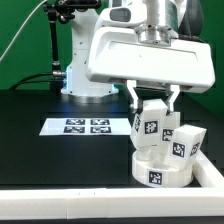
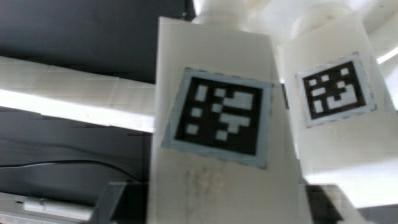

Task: Assemble stool

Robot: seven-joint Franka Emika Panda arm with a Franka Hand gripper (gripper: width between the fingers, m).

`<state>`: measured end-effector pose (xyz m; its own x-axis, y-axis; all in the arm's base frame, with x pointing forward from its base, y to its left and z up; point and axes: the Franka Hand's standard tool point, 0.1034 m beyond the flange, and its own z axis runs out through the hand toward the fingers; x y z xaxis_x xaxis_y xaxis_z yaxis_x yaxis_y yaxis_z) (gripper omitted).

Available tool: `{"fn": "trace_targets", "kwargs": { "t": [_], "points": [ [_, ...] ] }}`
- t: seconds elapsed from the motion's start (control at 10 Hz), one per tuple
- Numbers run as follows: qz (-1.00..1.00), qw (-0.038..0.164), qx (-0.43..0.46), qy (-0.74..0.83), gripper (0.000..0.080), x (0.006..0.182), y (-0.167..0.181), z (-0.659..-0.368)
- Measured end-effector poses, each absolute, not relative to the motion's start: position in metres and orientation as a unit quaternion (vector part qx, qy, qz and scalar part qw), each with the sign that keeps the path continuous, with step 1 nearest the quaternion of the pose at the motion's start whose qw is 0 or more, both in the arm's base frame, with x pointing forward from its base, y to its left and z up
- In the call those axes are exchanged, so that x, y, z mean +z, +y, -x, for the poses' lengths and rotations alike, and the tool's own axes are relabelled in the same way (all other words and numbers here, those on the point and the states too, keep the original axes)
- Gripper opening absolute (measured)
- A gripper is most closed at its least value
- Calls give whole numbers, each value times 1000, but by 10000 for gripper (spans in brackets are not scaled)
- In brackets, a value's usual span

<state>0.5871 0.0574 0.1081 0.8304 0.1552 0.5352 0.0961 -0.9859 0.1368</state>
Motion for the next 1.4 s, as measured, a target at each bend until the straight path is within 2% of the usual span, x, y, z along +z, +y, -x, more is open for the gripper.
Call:
{"fn": "trace_targets", "kwargs": {
  "t": [1.4],
  "points": [
    [-955,60,284,66,327,87,63,-574]
  ]
}}
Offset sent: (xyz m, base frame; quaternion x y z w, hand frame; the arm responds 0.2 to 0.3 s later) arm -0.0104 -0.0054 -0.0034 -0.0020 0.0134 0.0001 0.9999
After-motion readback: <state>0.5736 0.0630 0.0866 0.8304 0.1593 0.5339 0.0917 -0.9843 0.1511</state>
